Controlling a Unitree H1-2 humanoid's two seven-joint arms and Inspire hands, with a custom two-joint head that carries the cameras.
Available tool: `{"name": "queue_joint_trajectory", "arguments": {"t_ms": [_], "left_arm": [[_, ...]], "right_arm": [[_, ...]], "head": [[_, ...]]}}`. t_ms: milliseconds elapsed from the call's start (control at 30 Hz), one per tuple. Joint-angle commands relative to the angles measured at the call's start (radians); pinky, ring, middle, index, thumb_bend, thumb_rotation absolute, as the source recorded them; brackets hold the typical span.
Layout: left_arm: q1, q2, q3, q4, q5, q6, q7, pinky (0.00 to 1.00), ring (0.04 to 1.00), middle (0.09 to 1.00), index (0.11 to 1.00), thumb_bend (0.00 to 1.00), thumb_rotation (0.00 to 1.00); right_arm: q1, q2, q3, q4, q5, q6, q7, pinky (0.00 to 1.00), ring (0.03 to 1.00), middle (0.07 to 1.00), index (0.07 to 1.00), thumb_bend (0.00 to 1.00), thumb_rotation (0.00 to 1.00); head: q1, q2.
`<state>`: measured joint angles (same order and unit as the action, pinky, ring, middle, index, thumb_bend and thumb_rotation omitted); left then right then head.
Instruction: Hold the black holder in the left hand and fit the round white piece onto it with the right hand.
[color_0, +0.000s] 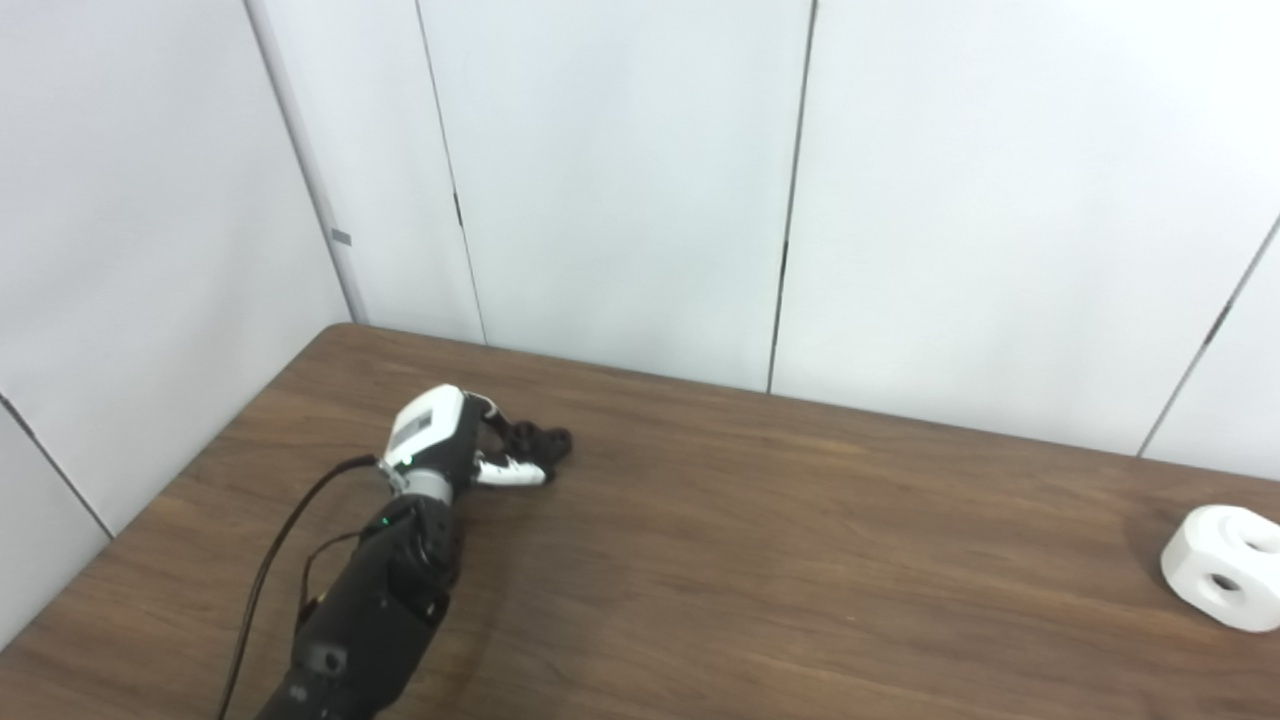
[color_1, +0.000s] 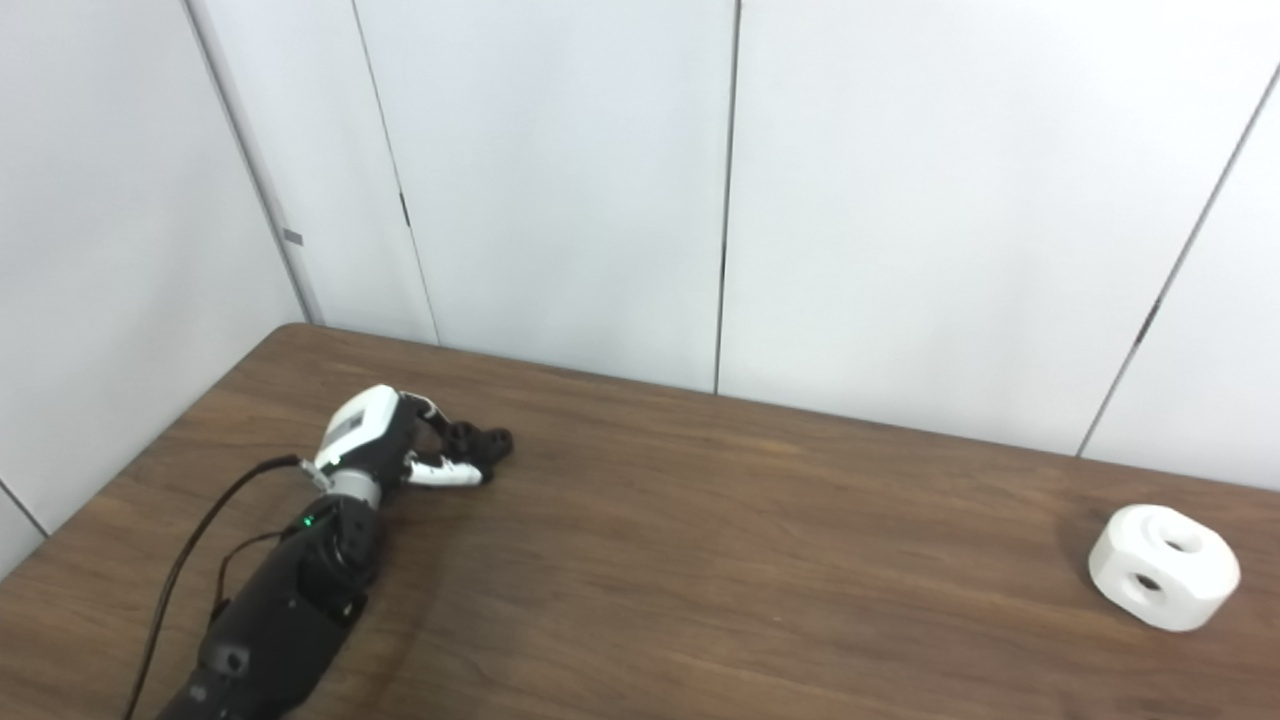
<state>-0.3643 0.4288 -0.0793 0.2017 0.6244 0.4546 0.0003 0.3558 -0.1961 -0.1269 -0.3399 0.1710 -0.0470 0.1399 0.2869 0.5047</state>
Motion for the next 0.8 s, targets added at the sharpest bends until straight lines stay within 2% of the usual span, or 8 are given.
{"name": "queue_joint_trajectory", "arguments": {"t_ms": [0, 133, 300, 467, 567, 767], "left_arm": [[-0.020, 0.034, -0.009, -0.060, 0.016, -0.003, -0.009, 1.00, 0.919, 0.810, 0.487, 0.52, 0.05], [0.007, 0.033, -0.025, -0.135, 0.015, 0.005, -0.045, 1.00, 0.912, 0.808, 0.488, 0.52, 0.05], [0.064, 0.012, -0.030, -0.278, 0.066, 0.015, -0.135, 1.00, 0.910, 0.799, 0.488, 0.52, 0.05], [0.123, -0.024, -0.028, -0.398, 0.096, 0.015, -0.235, 1.00, 0.916, 0.813, 0.489, 0.52, 0.05], [0.153, -0.037, -0.051, -0.459, 0.103, 0.011, -0.256, 1.00, 0.906, 0.807, 0.488, 0.52, 0.05], [0.210, -0.070, -0.107, -0.573, 0.106, 0.004, -0.298, 1.00, 0.911, 0.809, 0.488, 0.52, 0.06]], "right_arm": [[0.010, 0.000, -0.003, -0.023, -0.010, 0.019, -0.012, 0.92, 0.977, 0.958, 0.946, 0.50, 1.00], [0.005, 0.004, -0.001, -0.014, -0.007, 0.013, -0.009, 0.93, 0.978, 0.956, 0.940, 0.51, 1.00], [-0.003, 0.007, 0.005, -0.019, -0.013, 0.019, -0.008, 0.91, 0.972, 0.953, 0.939, 0.51, 1.00], [-0.014, -0.004, 0.016, 0.008, 0.010, -0.020, 0.020, 0.94, 0.994, 0.986, 0.972, 0.59, 1.00], [-0.016, 0.000, 0.022, -0.003, 0.005, -0.006, 0.013, 0.94, 0.994, 0.989, 0.978, 0.61, 1.00], [-0.028, 0.020, 0.035, -0.038, -0.020, 0.044, -0.012, 0.92, 0.976, 0.973, 0.953, 0.58, 1.00]], "head": [[-0.001, 0.001], [-0.009, 0.003], [-0.020, 0.012], [-0.045, 0.030], [-0.059, 0.039], [-0.107, 0.067]]}}
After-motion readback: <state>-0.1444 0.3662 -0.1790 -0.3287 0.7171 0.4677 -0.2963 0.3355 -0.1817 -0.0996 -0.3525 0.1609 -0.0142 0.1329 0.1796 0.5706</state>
